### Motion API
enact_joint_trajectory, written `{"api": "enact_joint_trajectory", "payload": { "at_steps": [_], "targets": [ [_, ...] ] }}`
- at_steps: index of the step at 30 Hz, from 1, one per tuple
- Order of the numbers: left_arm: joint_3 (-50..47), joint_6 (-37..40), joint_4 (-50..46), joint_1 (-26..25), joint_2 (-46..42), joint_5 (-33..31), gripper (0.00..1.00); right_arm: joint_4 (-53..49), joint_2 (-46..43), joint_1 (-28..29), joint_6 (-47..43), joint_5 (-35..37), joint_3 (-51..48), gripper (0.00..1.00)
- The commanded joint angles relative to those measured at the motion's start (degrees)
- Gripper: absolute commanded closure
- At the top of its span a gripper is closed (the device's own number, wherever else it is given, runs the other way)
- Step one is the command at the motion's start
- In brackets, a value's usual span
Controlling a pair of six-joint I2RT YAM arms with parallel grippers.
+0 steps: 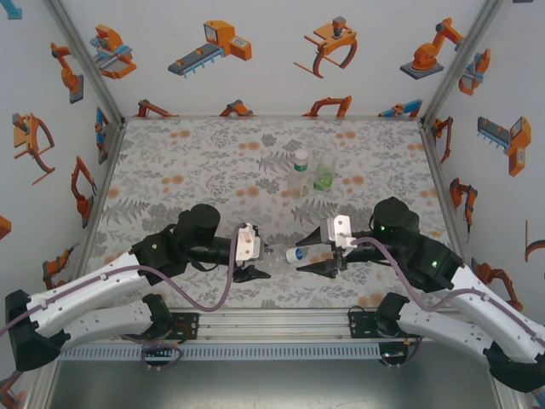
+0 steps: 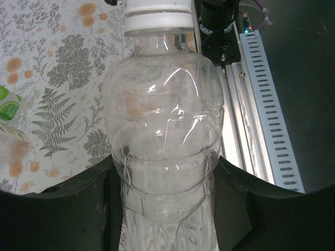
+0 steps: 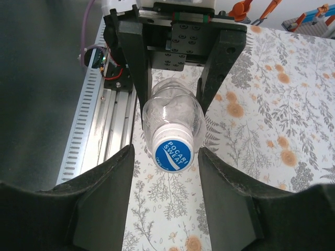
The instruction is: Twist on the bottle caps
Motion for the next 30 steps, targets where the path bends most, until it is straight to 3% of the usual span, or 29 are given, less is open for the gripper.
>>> {"api": "enact_joint_trajectory", "payload": {
  "at_steps": [1, 10, 16, 20, 26, 30],
  "targets": [
    [1.9, 0.6, -0.5, -0.1, -0.9, 1.9, 1.00, 2.2, 0.0, 0.1, -0.2, -1.4, -0.7, 0.53],
    [1.8, 0.4, -0.5, -0.1, -0.9, 1.9, 1.00, 3.2, 0.1, 0.1, 1.3, -1.8, -1.3, 0.64],
    [1.9, 0.4, -0.5, -0.1, -1.0, 1.4, 1.00, 4.9, 0.5, 0.1, 6.8, 0.5, -1.7, 0.83],
    [1.6, -0.1, -0.4, -0.1, -0.8, -1.7, 1.00, 8.3, 1.2, 0.1, 18.8, 6.0, -3.0, 0.99],
    [1.0, -0.5, 0.3, -0.1, -0.4, -6.3, 1.00, 11.7, 2.9, 0.1, 44.3, 18.6, -4.8, 1.00],
    [0.6, -0.3, 1.0, -0.1, -0.4, -7.7, 1.00, 5.9, 4.2, 0.1, 61.2, 29.6, -2.9, 1.00]
  ]
}}
